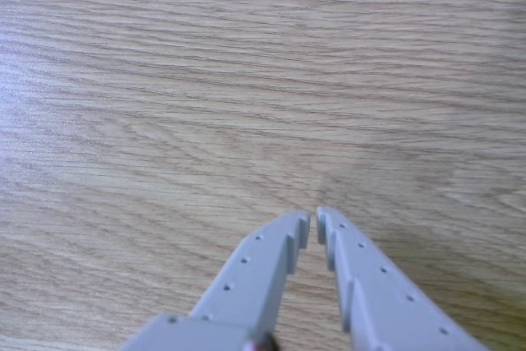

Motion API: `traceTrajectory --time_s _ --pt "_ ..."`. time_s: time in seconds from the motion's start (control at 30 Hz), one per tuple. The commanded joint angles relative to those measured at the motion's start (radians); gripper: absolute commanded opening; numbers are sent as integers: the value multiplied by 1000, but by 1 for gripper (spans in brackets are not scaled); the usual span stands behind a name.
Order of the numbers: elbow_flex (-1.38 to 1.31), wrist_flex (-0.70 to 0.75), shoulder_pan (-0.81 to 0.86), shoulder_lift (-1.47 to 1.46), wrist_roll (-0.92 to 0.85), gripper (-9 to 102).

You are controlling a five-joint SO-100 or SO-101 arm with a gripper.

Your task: Grasp a peg and put it in the crate.

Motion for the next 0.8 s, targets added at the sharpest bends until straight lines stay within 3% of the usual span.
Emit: traceTrajectory --time_s 0.0,0.77 --pt "18 -6 -11 31 6 0" --pt "5 -15 -15 -37 -18 0"
